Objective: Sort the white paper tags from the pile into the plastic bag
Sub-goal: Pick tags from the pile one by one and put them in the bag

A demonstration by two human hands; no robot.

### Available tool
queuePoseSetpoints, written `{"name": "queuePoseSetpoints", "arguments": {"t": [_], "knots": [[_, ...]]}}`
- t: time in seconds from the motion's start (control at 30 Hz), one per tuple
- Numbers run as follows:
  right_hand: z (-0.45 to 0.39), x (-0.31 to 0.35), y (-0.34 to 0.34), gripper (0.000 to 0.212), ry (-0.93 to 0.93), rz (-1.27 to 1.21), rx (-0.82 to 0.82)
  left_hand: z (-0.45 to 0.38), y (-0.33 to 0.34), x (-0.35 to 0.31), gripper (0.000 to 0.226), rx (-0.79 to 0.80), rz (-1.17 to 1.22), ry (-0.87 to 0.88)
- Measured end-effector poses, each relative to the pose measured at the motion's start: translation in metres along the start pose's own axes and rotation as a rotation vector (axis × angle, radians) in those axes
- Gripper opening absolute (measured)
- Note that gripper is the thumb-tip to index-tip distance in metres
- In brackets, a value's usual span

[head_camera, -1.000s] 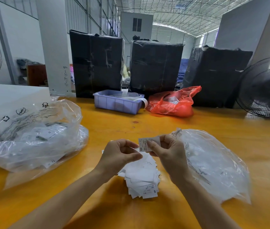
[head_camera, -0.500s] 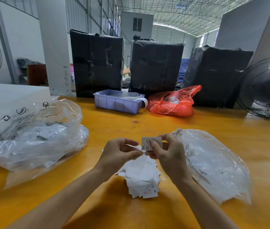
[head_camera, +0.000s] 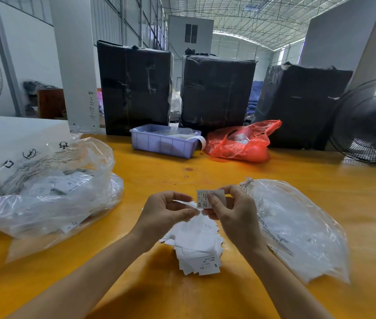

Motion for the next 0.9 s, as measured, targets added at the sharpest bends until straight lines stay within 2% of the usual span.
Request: {"name": "queuePoseSetpoints", "arguments": {"t": [0.27, 0.43, 0.7, 0.9], "knots": [[0.002, 0.000, 0.004, 0.016, -0.001, 0.075, 0.050, -0.001, -0.003, 0.001, 0.024, -0.048, -0.057, 0.003], [0.002, -0.002, 0.007, 0.008, 0.010, 0.136, 0.093, -0.002, -0.006, 0.001, 0.024, -0.076, -0.105, 0.008], [-0.001, -0.001, -0.008, 0.011, 0.068, -0.021, -0.049, -0.001, -0.007, 0.002, 0.032, -0.079, -0.088, -0.032], [0.001, 0.005, -0.004, 0.017, -0.013, 0.022, -0.024, -0.001, -0.007, 0.004, 0.039, -0.069, -0.031, -0.059]]}}
Point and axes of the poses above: each hand's wrist, its own z-axis away from the middle knuckle, its own y-axis out of the palm, x = y × z, the point moved 8 cm from there along -z, towards the middle knuckle, and after that the axes turned 6 degrees about -x, right-handed, at the moved point
